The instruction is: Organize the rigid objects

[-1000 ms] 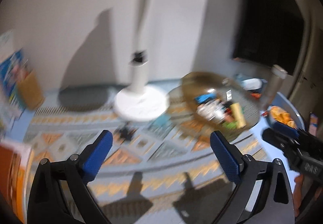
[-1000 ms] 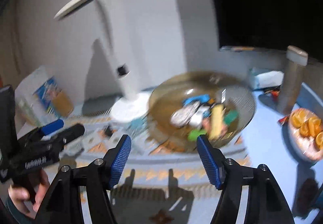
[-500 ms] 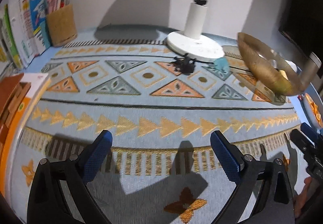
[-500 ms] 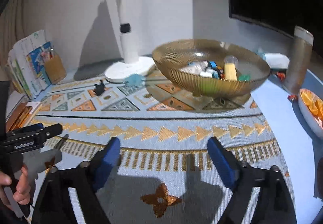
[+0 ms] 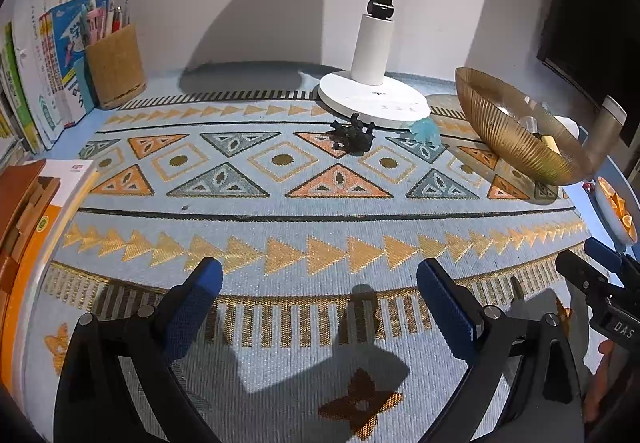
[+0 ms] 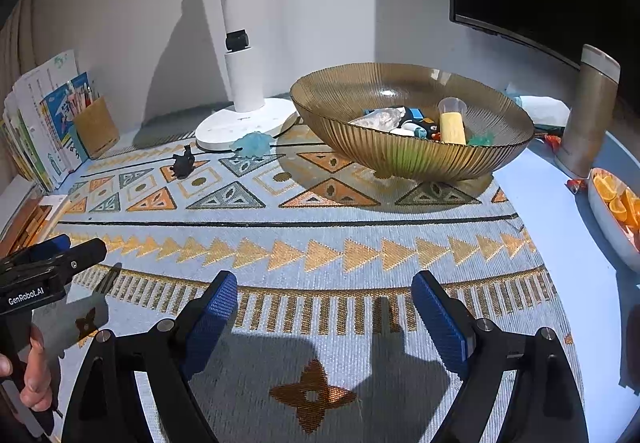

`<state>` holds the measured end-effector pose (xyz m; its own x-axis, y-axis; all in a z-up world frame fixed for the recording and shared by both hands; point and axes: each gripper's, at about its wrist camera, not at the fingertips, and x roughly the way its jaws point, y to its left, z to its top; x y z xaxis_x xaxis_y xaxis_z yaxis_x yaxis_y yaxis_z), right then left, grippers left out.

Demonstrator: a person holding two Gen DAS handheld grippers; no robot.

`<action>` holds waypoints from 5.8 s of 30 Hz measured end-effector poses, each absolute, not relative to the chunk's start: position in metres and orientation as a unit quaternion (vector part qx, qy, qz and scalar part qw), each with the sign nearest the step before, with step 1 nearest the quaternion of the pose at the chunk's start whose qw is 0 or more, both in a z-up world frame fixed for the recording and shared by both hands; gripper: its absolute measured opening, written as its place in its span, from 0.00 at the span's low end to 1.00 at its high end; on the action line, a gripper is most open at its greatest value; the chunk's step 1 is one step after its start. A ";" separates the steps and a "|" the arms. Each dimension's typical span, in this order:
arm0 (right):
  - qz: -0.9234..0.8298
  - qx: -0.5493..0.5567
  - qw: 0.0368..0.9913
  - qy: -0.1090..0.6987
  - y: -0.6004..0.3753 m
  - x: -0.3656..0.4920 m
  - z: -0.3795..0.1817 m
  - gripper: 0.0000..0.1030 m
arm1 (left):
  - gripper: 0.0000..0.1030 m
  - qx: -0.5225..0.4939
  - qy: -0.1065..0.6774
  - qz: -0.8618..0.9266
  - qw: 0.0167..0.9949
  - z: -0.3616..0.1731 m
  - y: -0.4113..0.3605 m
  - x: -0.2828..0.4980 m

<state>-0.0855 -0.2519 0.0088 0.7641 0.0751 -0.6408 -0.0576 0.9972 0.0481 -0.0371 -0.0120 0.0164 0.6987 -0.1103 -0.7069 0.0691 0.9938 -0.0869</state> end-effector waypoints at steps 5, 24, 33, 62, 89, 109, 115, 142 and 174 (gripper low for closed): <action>0.037 0.011 0.935 0.352 -0.252 -0.082 0.007 0.85 | 0.95 -0.015 0.400 -0.059 0.915 0.014 -0.018 -0.033; 0.082 0.142 0.889 0.427 -0.198 0.078 0.009 0.71 | 0.82 0.072 0.421 -0.128 0.895 0.008 -0.037 0.091; 0.073 0.093 0.902 0.415 -0.181 0.110 0.000 0.65 | 0.63 0.085 0.434 -0.139 0.886 0.002 -0.055 0.114; 0.132 0.000 0.926 0.354 -0.210 -0.085 0.042 0.43 | 0.42 0.027 0.412 -0.153 0.898 0.027 -0.055 -0.027; 0.114 -0.012 0.906 0.407 -0.224 -0.087 -0.013 0.44 | 0.43 0.081 0.418 -0.120 0.897 0.001 -0.071 -0.039; -0.030 0.109 0.967 0.228 -0.371 -0.042 0.153 0.44 | 0.43 0.037 0.304 -0.267 0.914 0.154 -0.179 0.050; -0.053 0.135 0.956 0.255 -0.407 0.009 0.138 0.44 | 0.43 0.028 0.350 -0.278 0.894 0.116 -0.214 0.104; -0.020 0.128 0.956 0.263 -0.357 -0.029 0.168 0.62 | 0.81 0.007 0.290 -0.243 0.926 0.172 -0.133 0.037; 0.038 0.018 0.940 0.337 -0.181 -0.108 0.089 0.62 | 0.81 -0.047 0.339 -0.110 0.933 0.074 0.011 -0.080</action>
